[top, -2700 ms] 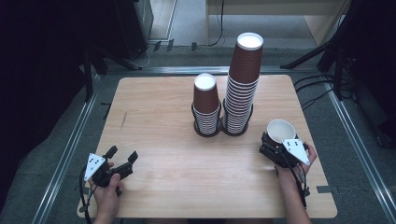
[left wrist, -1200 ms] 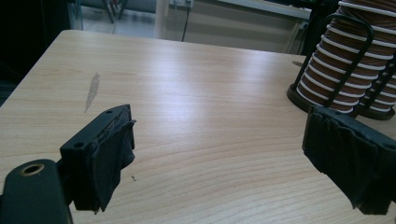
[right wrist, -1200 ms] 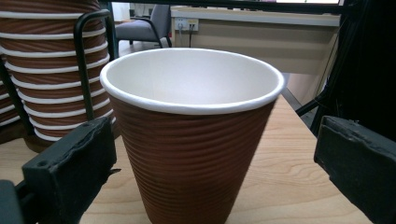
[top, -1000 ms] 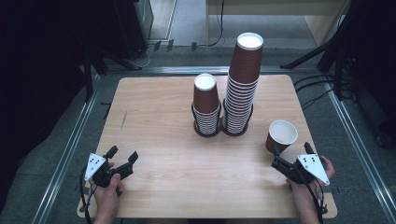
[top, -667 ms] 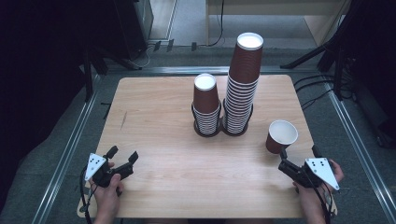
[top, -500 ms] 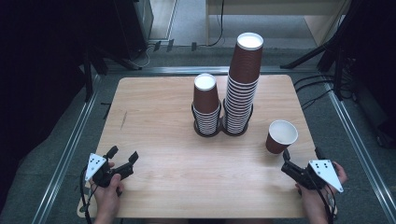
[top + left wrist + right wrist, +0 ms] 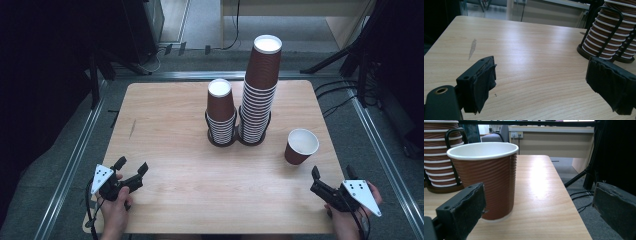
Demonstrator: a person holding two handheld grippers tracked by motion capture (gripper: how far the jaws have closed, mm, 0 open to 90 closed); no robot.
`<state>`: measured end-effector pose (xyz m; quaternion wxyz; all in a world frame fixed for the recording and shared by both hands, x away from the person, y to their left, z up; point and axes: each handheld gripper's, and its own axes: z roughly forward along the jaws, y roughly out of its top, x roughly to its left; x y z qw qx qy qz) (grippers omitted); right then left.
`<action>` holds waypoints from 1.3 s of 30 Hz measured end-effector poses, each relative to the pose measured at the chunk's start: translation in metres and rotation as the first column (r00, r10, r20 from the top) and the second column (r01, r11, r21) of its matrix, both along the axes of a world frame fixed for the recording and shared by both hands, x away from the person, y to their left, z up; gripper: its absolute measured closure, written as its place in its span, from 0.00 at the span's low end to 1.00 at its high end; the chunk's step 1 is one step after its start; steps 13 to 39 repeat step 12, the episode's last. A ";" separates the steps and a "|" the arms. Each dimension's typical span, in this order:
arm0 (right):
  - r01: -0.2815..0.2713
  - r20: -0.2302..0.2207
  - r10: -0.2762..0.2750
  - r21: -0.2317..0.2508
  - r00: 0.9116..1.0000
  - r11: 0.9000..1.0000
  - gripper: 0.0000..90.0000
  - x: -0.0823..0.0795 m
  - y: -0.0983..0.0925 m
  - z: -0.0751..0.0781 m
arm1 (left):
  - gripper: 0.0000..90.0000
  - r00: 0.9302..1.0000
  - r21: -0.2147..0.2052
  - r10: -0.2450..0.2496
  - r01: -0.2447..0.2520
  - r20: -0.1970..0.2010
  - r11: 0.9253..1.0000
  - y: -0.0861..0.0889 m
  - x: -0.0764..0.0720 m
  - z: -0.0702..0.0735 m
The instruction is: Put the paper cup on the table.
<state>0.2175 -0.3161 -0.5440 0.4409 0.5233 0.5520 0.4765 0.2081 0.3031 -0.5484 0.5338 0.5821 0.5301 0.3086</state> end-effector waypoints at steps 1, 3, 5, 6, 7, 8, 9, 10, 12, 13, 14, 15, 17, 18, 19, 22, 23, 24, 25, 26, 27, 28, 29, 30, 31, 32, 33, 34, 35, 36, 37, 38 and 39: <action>0.000 0.000 0.000 0.000 1.000 1.000 0.00 -0.001 -0.002 -0.001 | 0.10 1.000 0.000 0.000 0.000 -0.001 1.000 0.000 0.000 0.000; -0.001 0.000 0.001 0.003 1.000 1.000 0.00 -0.004 -0.005 -0.002 | 0.10 1.000 0.002 -0.001 0.001 -0.002 1.000 0.000 0.000 0.000; -0.003 0.004 0.003 0.007 1.000 1.000 0.00 -0.008 -0.007 -0.003 | 0.10 1.000 0.002 -0.002 0.002 -0.002 1.000 -0.001 0.000 0.000; -0.005 0.008 0.005 0.015 1.000 1.000 0.00 -0.009 -0.008 -0.003 | 0.10 1.000 0.003 -0.002 0.002 -0.002 1.000 -0.001 0.000 0.000; -0.008 0.010 0.008 0.024 1.000 1.000 0.00 -0.010 -0.009 -0.003 | 0.10 1.000 0.005 -0.002 0.002 -0.002 1.000 -0.001 0.000 0.000; -0.014 0.011 0.013 0.030 1.000 0.999 0.00 -0.011 -0.009 -0.004 | 0.10 1.000 0.007 -0.001 0.001 -0.002 1.000 -0.001 0.000 0.000; -0.018 0.009 0.018 0.031 1.000 0.999 0.00 -0.012 -0.009 -0.004 | 0.10 1.000 0.008 -0.001 0.001 -0.002 1.000 -0.001 0.000 0.000; -0.023 0.010 0.023 0.023 1.000 0.999 0.00 -0.012 -0.008 -0.004 | 0.10 1.000 0.010 -0.001 0.001 -0.002 1.000 -0.002 0.000 0.000; -0.039 0.010 0.039 0.021 0.999 0.999 0.00 -0.012 -0.007 -0.004 | 0.10 1.000 0.014 -0.002 0.002 -0.002 1.000 -0.002 0.000 0.000; -0.039 0.010 0.039 0.021 0.999 0.999 0.00 -0.012 -0.007 -0.004 | 0.10 1.000 0.014 -0.002 0.002 -0.002 1.000 -0.002 0.000 0.000; -0.039 0.010 0.039 0.021 0.999 0.999 0.00 -0.012 -0.007 -0.004 | 0.10 1.000 0.014 -0.002 0.002 -0.002 1.000 -0.002 0.000 0.000; -0.039 0.010 0.039 0.021 0.999 0.999 0.00 -0.012 -0.007 -0.004 | 0.10 1.000 0.014 -0.002 0.002 -0.002 1.000 -0.002 0.000 0.000; -0.039 0.010 0.039 0.021 0.999 0.999 0.00 -0.012 -0.007 -0.004 | 0.10 1.000 0.014 -0.002 0.002 -0.002 1.000 -0.002 0.000 0.000; -0.039 0.010 0.039 0.021 0.999 0.999 0.00 -0.012 -0.007 -0.004 | 0.10 1.000 0.014 -0.002 0.002 -0.002 1.000 -0.002 0.000 0.000; -0.039 0.010 0.039 0.021 0.999 0.999 0.00 -0.012 -0.007 -0.004 | 0.10 1.000 0.014 -0.002 0.002 -0.002 1.000 -0.002 0.000 0.000; -0.039 0.010 0.039 0.021 0.999 0.999 0.00 -0.012 -0.007 -0.004 | 0.10 1.000 0.014 -0.002 0.002 -0.002 1.000 -0.002 0.000 0.000; -0.039 0.010 0.039 0.021 0.999 0.999 0.00 -0.012 -0.007 -0.004 | 0.10 1.000 0.014 -0.002 0.002 -0.002 1.000 -0.002 0.000 0.000; -0.039 0.010 0.039 0.021 0.999 0.999 0.00 -0.012 -0.007 -0.004 | 0.10 1.000 0.014 -0.002 0.002 -0.002 1.000 -0.002 0.000 0.000; -0.039 0.010 0.039 0.021 0.999 0.999 0.00 -0.012 -0.007 -0.004 | 0.10 1.000 0.014 -0.002 0.002 -0.002 1.000 -0.002 0.000 0.000; -0.039 0.010 0.039 0.021 0.999 0.999 0.00 -0.012 -0.007 -0.004 | 0.10 1.000 0.014 -0.002 0.002 -0.002 1.000 -0.002 0.000 0.000; -0.039 0.010 0.039 0.021 0.999 0.999 0.00 -0.012 -0.007 -0.004 | 0.10 1.000 0.014 -0.002 0.002 -0.002 1.000 -0.002 0.000 0.000; -0.039 0.010 0.039 0.021 0.999 0.999 0.00 -0.012 -0.007 -0.004 | 0.10 1.000 0.014 -0.002 0.002 -0.002 1.000 -0.002 0.000 0.000; -0.039 0.010 0.039 0.021 0.999 0.999 0.00 -0.012 -0.007 -0.004 | 0.10 1.000 0.014 -0.002 0.002 -0.002 1.000 -0.002 0.000 0.000; -0.039 0.010 0.039 0.021 0.999 0.999 0.00 -0.012 -0.007 -0.004 | 0.10 1.000 0.014 -0.002 0.002 -0.002 1.000 -0.002 0.000 0.000; -0.039 0.010 0.039 0.021 0.999 0.999 0.00 -0.012 -0.007 -0.004 | 0.10 1.000 0.014 -0.002 0.002 -0.002 1.000 -0.002 0.000 0.000; -0.039 0.010 0.039 0.021 0.999 0.999 0.00 -0.012 -0.007 -0.004 | 0.10 1.000 0.014 -0.002 0.002 -0.002 1.000 -0.002 0.000 0.000; -0.039 0.010 0.039 0.021 0.999 0.999 0.00 -0.012 -0.007 -0.004 | 0.10 1.000 0.014 -0.002 0.002 -0.002 1.000 -0.002 0.000 0.000; -0.039 0.010 0.039 0.021 0.999 0.999 0.00 -0.012 -0.007 -0.004 | 0.10 1.000 0.014 -0.002 0.002 -0.002 1.000 -0.002 0.000 0.000; -0.039 0.010 0.039 0.021 0.999 0.999 0.00 -0.012 -0.007 -0.004 | 0.10 1.000 0.014 -0.002 0.002 -0.002 1.000 -0.002 0.000 0.000; -0.039 0.010 0.039 0.021 0.999 0.999 0.00 -0.012 -0.007 -0.004 | 0.10 1.000 0.014 -0.002 0.002 -0.002 1.000 -0.002 0.000 0.000; -0.039 0.010 0.039 0.021 0.999 0.999 0.00 -0.012 -0.007 -0.004 | 0.10 1.000 0.014 -0.002 0.002 -0.002 1.000 -0.002 0.000 0.000; -0.039 0.010 0.039 0.021 0.999 0.999 0.00 -0.012 -0.007 -0.004 | 0.10 1.000 0.014 -0.002 0.002 -0.002 1.000 -0.002 0.000 0.000; -0.039 0.010 0.039 0.021 0.999 0.999 0.00 -0.012 -0.007 -0.004 | 0.10 1.000 0.014 -0.002 0.002 -0.002 1.000 -0.002 0.000 0.000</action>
